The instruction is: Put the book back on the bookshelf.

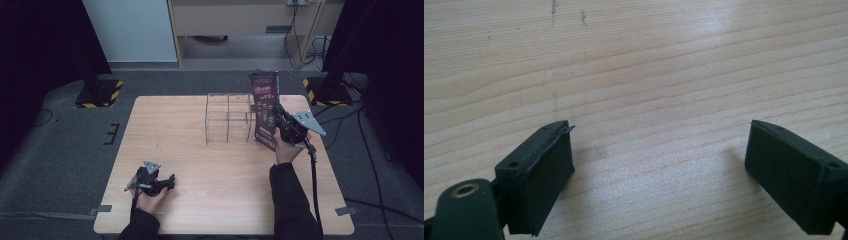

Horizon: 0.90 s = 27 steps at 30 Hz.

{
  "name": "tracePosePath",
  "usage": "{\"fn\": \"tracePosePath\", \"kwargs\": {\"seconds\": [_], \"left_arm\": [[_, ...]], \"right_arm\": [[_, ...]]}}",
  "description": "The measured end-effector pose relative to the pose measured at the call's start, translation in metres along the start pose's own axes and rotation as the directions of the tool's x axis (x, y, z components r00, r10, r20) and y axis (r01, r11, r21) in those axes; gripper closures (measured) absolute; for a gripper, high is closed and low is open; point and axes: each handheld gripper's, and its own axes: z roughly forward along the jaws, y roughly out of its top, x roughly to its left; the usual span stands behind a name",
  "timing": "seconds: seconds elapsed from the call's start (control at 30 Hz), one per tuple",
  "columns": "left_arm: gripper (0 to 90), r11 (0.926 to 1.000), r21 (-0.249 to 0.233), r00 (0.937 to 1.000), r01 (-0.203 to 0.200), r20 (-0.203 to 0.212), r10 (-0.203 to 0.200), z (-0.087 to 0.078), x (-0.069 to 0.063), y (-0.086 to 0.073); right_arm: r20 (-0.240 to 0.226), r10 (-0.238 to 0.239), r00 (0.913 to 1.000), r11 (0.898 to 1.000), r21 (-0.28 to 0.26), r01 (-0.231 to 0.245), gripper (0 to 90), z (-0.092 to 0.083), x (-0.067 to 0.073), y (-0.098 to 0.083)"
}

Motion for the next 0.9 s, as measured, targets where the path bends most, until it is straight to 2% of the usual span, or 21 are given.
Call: {"fn": "tracePosePath", "kwargs": {"seconds": [0.07, 0.17, 0.27, 0.4, 0.53, 0.7, 0.9], "left_arm": [[11.0, 1.0, 0.0, 1.0, 0.0, 0.0, 0.0, 0.0, 0.0, 0.0], [11.0, 1.0, 0.0, 1.0, 0.0, 0.0, 0.0, 0.0, 0.0, 0.0], [10.9, 1.0, 0.0, 1.0, 0.0, -0.001, 0.0, 0.0, 0.0, 0.0], [10.9, 1.0, 0.0, 1.0, 0.0, -0.001, 0.0, 0.0, 0.0, 0.0], [10.9, 1.0, 0.0, 1.0, 0.0, -0.001, 0.0, 0.0, 0.0, 0.0], [10.9, 1.0, 0.0, 1.0, 0.0, -0.001, 0.0, 0.0, 0.0, 0.0], [10.9, 1.0, 0.0, 1.0, 0.0, -0.001, 0.0, 0.0, 0.0, 0.0]], "right_arm": [[0.003, -0.015, 0.9999, 1.0, 0.006, 0.015, 84.2, -0.003, 0.001, -0.001], [-0.003, -0.012, 0.9999, 1.0, 0.023, 0.012, 83.9, -0.007, -0.001, -0.002], [-0.004, -0.041, 0.9992, 0.997, 0.062, 0.041, 83.4, -0.011, -0.002, -0.005], [-0.002, -0.028, 0.9996, 0.995, 0.098, 0.028, 83.4, -0.015, -0.007, -0.01], [-0.006, -0.035, 0.9994, 0.992, 0.122, 0.035, 83.7, -0.019, -0.01, -0.015], [-0.008, -0.03, 0.9995, 0.992, 0.123, 0.031, 83.3, -0.022, -0.012, -0.017], [-0.012, -0.035, 0.9993, 0.988, 0.148, 0.036, 82.3, -0.02, -0.012, -0.012]]}}
